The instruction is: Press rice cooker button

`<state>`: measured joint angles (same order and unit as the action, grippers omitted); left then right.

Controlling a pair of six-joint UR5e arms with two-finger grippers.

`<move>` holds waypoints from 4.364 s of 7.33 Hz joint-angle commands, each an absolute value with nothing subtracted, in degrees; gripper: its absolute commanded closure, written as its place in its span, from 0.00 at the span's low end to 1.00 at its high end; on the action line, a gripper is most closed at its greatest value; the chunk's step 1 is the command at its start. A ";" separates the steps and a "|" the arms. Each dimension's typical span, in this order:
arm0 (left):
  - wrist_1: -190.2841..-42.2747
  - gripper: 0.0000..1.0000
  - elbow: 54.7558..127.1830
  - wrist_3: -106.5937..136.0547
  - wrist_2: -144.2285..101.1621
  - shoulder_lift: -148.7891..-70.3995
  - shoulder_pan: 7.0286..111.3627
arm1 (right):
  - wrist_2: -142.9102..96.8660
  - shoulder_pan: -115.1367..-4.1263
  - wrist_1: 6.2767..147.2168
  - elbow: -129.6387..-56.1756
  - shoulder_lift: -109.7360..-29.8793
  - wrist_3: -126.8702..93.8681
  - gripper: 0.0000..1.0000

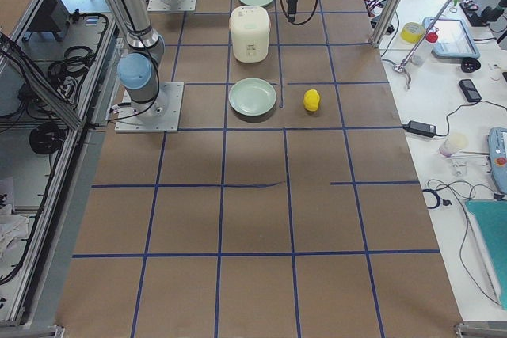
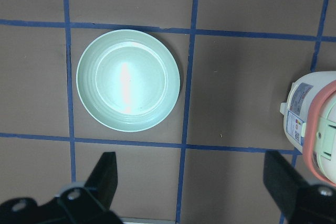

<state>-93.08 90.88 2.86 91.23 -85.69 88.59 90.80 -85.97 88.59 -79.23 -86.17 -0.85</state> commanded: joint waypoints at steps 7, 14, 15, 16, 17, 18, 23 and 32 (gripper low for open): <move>-93.08 0.00 90.88 2.90 91.23 -85.69 88.59 | 91.23 -86.04 88.59 -79.19 -86.31 -0.79 0.00; -93.08 0.00 90.88 2.90 91.23 -85.69 88.59 | 91.23 -86.13 88.51 -79.19 -86.40 -1.05 0.00; -93.08 0.00 90.88 2.81 91.23 -85.69 88.59 | 91.23 -86.13 88.51 -79.19 -86.40 -1.14 0.00; -93.08 0.00 90.88 2.81 91.23 -85.69 88.59 | 91.23 -86.13 88.51 -79.19 -86.40 -1.14 0.00; -93.08 0.00 90.88 2.81 91.23 -85.69 88.59 | 91.23 -86.13 88.51 -79.19 -86.40 -1.14 0.00; -93.08 0.00 90.88 2.81 91.23 -85.69 88.59 | 90.62 -86.31 88.33 -79.80 -86.48 -1.40 0.01; -93.08 0.00 90.88 2.81 91.23 -85.69 88.59 | 88.24 -97.71 87.36 -92.35 -88.51 -10.21 1.00; -93.08 0.00 90.88 2.81 91.23 -85.69 88.59 | 88.33 -106.08 103.89 -105.64 -87.80 -18.46 1.00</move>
